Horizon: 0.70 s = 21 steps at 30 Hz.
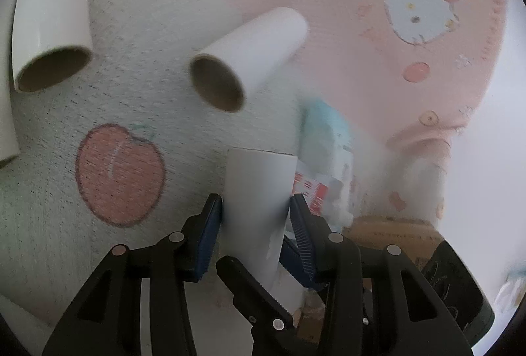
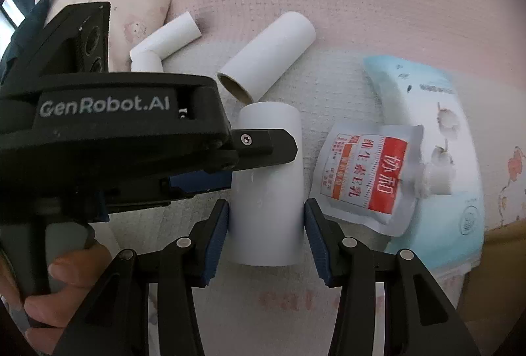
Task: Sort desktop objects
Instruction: 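Close both grippers on the white tube and lift it, then carry the held tube toward the cardboard box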
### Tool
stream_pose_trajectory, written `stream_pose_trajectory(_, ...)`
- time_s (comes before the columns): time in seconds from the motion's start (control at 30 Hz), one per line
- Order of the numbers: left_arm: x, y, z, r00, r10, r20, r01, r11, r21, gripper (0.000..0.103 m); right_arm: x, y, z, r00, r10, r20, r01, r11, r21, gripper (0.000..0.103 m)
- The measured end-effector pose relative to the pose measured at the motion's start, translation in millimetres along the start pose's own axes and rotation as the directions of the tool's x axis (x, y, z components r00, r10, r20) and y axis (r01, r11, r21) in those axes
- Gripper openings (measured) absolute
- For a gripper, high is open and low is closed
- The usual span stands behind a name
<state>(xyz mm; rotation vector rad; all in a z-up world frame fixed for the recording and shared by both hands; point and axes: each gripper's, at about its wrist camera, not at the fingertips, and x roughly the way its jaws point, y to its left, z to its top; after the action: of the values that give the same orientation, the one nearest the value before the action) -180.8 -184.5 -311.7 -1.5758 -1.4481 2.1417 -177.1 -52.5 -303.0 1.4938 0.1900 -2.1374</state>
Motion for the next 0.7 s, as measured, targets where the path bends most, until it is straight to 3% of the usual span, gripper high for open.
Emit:
stream_pose_trajectory(0.27, -9.7, -15.8, -27.4, 0.994, -0.102, 0.039, 0.100, 0.994, 0.043, 0.046, -33.7, 6.5, -10.8, 0.998, -0.053, 0.046, 0.054, 0.998, -0.019, 0.044)
stream_pose_trajectory(0.7, -44.7, -33.4, -75.5, 0.991, -0.115, 0.075, 0.105, 0.986, 0.127, 0.045, -85.1, 15.6, -50.6, 0.989, -0.081, 0.127, 0.085, 0.996, -0.028, 0.044)
